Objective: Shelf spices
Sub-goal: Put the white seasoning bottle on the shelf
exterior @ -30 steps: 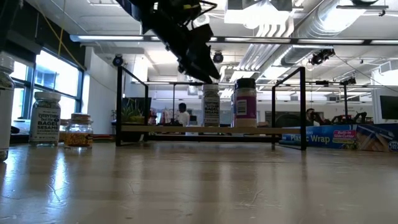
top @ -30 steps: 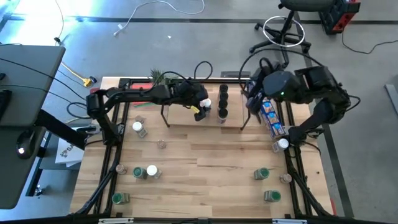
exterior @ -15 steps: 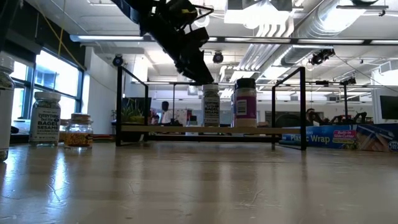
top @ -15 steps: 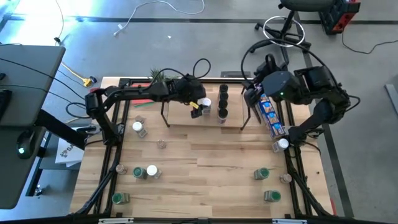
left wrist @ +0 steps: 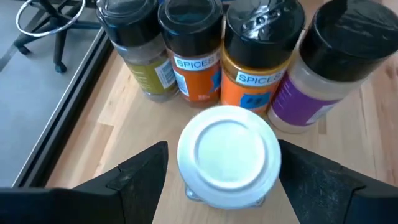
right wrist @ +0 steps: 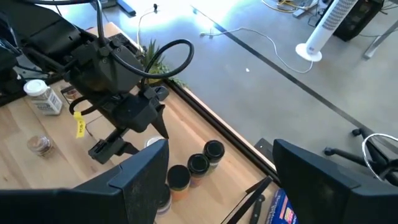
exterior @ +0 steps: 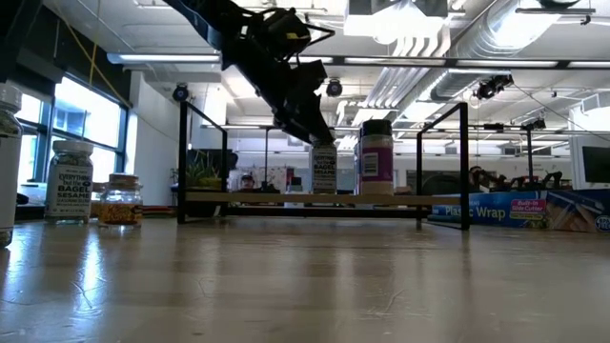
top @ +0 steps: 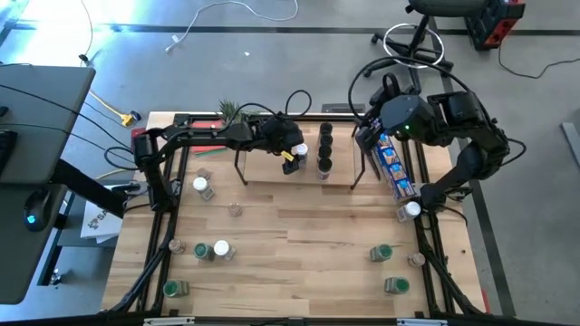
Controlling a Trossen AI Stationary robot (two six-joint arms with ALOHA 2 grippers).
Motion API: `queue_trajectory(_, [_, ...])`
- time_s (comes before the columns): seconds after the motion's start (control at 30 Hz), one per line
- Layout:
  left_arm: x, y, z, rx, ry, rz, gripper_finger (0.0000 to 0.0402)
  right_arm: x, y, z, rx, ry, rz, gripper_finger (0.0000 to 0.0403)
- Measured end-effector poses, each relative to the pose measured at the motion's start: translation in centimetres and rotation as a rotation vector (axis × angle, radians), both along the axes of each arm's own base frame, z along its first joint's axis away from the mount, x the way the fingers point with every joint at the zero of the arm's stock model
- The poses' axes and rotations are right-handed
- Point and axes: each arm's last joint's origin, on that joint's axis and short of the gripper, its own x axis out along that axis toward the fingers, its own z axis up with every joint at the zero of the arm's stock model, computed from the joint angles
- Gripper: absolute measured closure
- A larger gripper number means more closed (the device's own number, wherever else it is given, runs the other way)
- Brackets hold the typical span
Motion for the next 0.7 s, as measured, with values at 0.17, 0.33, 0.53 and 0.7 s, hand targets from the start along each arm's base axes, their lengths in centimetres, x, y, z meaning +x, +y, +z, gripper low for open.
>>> queue_trajectory(0.17, [0.0,0.0,0.0,0.014,0.005,-0.014,0.0135,0.0,-0.1,0.0,-0.001,0.0,-0.002,0.0121])
queue_trajectory(0.33, [-0.1,0.1,0.0,0.03,0.01,-0.043,0.0193,0.0,0.0,0.0,0.002,0.0,0.0,0.0121])
queue_trajectory(0.53, [-0.4,1.1,0.1,0.003,-0.001,-0.046,0.0207,0.0,0.0,0.0,0.006,-0.005,-0.004,0.0121])
queue_trajectory(0.7, [-1.0,3.4,0.9,0.069,-0.008,-0.054,0.0207,0.0,0.0,0.0,0.007,-0.007,-0.006,0.0121])
